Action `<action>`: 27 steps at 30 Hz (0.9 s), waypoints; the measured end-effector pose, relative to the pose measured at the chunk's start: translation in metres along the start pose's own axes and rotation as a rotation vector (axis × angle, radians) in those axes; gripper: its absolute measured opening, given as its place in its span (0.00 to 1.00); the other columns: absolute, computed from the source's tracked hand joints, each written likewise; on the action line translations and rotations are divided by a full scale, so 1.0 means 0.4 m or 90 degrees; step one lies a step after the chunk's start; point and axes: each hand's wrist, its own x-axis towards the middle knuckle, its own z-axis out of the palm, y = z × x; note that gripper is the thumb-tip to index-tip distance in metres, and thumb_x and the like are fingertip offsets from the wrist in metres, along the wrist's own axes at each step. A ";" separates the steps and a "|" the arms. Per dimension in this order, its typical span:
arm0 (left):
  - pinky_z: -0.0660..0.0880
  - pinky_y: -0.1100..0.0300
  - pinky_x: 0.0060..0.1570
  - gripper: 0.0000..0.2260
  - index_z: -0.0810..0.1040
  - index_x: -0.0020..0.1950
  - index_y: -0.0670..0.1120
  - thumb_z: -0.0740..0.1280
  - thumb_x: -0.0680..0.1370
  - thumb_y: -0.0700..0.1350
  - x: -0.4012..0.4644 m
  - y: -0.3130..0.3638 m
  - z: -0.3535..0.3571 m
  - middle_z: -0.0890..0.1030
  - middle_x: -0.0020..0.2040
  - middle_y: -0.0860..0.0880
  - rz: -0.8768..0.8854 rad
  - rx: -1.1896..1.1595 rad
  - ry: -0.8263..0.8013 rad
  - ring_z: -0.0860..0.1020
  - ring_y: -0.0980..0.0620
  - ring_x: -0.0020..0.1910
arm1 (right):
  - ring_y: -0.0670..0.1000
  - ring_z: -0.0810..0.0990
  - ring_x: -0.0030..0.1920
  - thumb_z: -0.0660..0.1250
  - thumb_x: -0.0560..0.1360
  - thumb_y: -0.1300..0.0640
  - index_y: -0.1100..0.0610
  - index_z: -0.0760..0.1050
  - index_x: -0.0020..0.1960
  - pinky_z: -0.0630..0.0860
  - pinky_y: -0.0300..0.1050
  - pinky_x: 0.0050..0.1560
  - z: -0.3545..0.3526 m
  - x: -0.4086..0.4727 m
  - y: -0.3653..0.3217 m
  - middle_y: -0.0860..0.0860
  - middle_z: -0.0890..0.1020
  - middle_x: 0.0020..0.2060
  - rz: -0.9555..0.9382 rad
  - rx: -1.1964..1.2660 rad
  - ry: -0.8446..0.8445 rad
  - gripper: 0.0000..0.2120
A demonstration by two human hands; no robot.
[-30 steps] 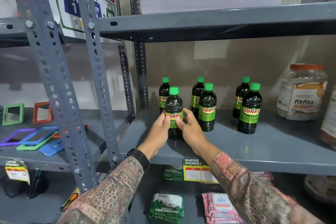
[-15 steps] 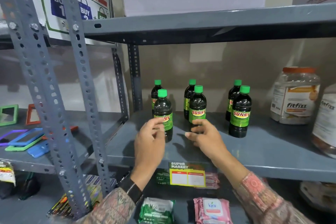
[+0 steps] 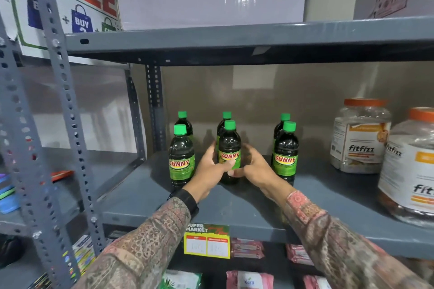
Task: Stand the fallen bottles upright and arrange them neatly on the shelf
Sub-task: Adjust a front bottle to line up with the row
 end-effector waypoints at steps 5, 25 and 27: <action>0.80 0.70 0.47 0.24 0.75 0.73 0.49 0.72 0.79 0.33 0.005 0.002 0.011 0.86 0.58 0.52 0.013 0.003 -0.015 0.84 0.61 0.52 | 0.57 0.82 0.65 0.78 0.67 0.76 0.58 0.67 0.78 0.79 0.58 0.69 0.008 0.010 0.004 0.58 0.83 0.64 -0.024 -0.030 -0.001 0.44; 0.80 0.69 0.44 0.20 0.80 0.62 0.60 0.73 0.79 0.37 -0.083 0.004 -0.002 0.89 0.52 0.62 0.020 -0.005 -0.036 0.85 0.65 0.52 | 0.54 0.83 0.62 0.79 0.69 0.71 0.48 0.69 0.75 0.80 0.62 0.66 0.005 -0.070 0.039 0.52 0.84 0.60 -0.063 -0.008 -0.007 0.41; 0.81 0.64 0.52 0.21 0.79 0.63 0.60 0.73 0.79 0.36 -0.091 0.009 0.002 0.89 0.56 0.57 0.015 0.001 -0.022 0.85 0.59 0.58 | 0.54 0.83 0.63 0.80 0.69 0.69 0.48 0.68 0.76 0.79 0.61 0.68 0.006 -0.080 0.035 0.52 0.84 0.61 -0.063 -0.024 -0.001 0.42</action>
